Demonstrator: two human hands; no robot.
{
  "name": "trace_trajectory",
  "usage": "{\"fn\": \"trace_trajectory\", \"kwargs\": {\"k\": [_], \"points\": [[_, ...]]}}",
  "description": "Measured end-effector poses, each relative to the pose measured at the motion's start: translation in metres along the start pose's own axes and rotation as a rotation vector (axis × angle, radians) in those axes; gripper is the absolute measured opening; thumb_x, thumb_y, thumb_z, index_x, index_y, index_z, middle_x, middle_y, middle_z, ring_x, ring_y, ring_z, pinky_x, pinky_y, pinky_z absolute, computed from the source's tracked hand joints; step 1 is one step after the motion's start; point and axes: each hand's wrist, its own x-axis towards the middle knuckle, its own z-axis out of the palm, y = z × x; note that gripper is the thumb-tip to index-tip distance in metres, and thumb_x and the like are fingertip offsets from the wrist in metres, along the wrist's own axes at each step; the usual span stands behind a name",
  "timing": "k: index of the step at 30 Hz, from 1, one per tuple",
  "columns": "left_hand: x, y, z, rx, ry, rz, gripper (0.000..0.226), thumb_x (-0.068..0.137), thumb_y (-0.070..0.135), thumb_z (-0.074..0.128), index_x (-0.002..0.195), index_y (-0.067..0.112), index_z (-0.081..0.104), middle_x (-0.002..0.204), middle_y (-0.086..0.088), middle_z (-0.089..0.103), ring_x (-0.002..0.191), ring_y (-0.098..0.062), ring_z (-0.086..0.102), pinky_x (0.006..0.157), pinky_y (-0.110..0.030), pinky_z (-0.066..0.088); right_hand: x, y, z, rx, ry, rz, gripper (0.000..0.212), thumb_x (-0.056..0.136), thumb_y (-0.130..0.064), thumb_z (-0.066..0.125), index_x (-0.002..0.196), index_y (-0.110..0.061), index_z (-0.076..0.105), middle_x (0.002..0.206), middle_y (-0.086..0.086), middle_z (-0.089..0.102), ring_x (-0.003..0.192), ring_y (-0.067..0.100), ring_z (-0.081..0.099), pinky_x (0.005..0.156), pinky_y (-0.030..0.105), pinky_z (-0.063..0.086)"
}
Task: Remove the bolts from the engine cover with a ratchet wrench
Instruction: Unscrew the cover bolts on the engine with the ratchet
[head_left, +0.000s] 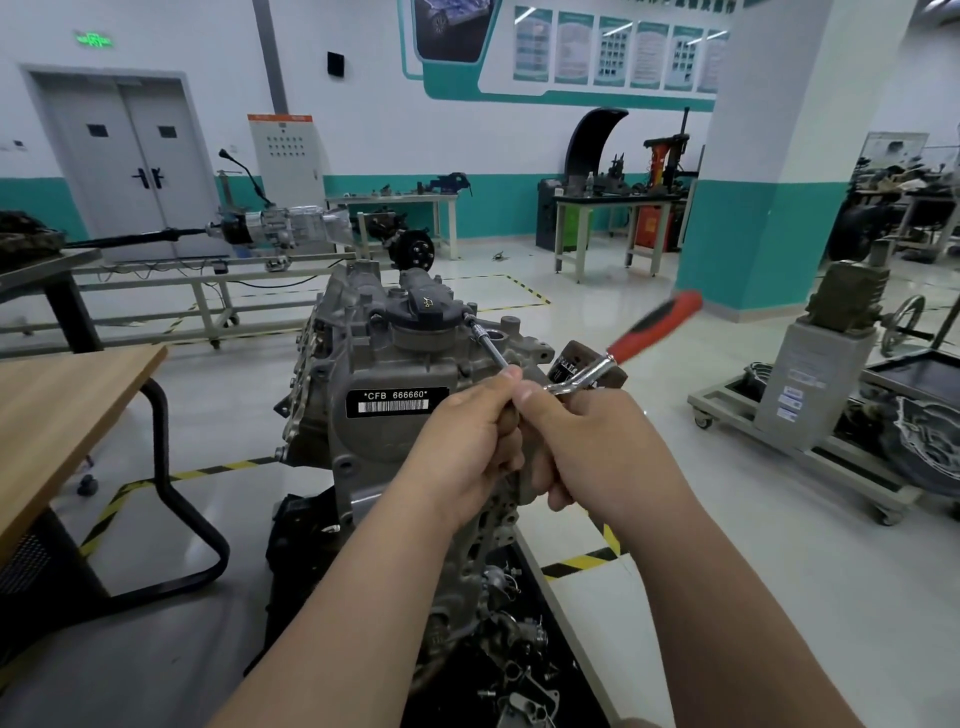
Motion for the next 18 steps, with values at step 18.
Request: {"fn": "trace_trajectory", "kwargs": {"k": [18], "points": [[-0.005,0.005,0.002,-0.054,0.017,-0.045,0.041,0.096,0.036,0.054,0.06,0.017,0.059,0.047,-0.001,0.043,0.034,-0.015,0.036,0.039,-0.02,0.032,0.003,0.005,0.01,0.174,0.009,0.083,0.056,0.098,-0.046,0.045,0.057,-0.01,0.061,0.044,0.007,0.058,0.035,0.019,0.051,0.041,0.022,0.04]]}}
